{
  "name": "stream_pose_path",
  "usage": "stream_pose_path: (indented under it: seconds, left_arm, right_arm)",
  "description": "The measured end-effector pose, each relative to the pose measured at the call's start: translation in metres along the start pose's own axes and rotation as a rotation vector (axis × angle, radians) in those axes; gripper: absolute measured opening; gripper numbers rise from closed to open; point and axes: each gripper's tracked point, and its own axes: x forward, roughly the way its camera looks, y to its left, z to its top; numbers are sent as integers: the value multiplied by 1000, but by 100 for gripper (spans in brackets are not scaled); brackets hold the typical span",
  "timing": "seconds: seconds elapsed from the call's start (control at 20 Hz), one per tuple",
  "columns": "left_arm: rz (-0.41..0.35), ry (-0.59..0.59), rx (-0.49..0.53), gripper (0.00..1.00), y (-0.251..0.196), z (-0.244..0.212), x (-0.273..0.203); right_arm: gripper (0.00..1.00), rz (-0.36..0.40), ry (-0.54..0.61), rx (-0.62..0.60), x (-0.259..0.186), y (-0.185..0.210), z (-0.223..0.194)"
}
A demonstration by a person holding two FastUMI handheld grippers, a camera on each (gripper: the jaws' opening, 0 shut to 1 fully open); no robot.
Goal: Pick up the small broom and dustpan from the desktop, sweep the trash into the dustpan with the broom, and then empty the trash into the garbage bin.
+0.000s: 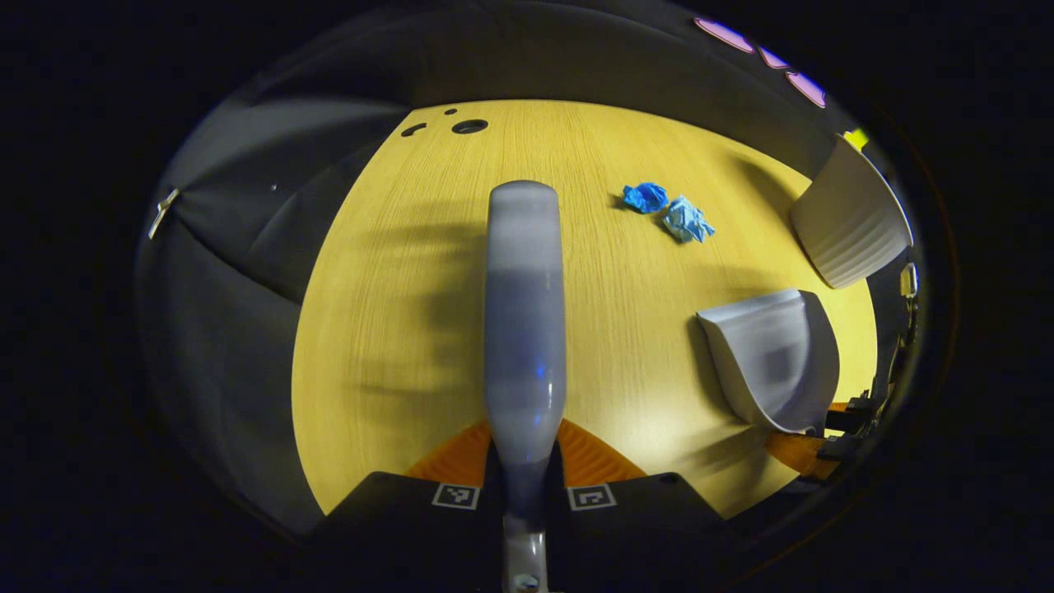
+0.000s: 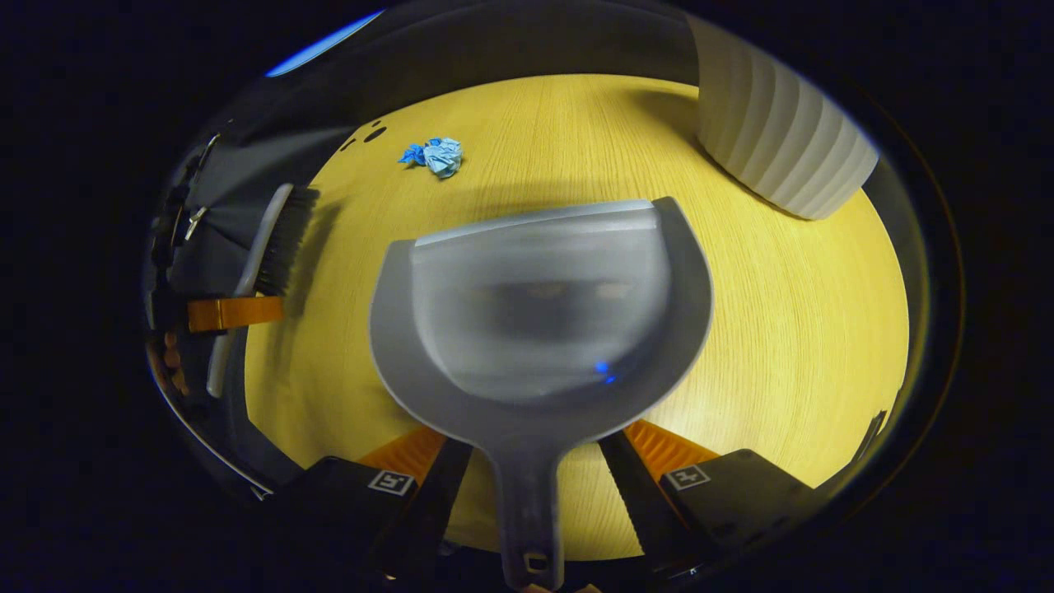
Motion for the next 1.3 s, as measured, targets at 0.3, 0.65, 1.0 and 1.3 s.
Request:
stream_pose_path:
  seconds: [0.3, 0.65, 1.0, 1.3]
  left_arm:
    - [27, 32, 104, 25, 0, 37, 27]
    - [64, 43, 285, 25, -2, 91, 56]
    - [121, 87, 541, 24, -26, 130, 78]
    - [114, 80, 825, 24, -39, 161, 88]
  right_arm:
    - [38, 0, 78, -26, 6, -3, 1]
    - [34, 45, 139, -179, -5, -25, -2]
    - [34, 50, 146, -282, -12, -43, -1]
    - [34, 69, 144, -320, -10, -50, 3]
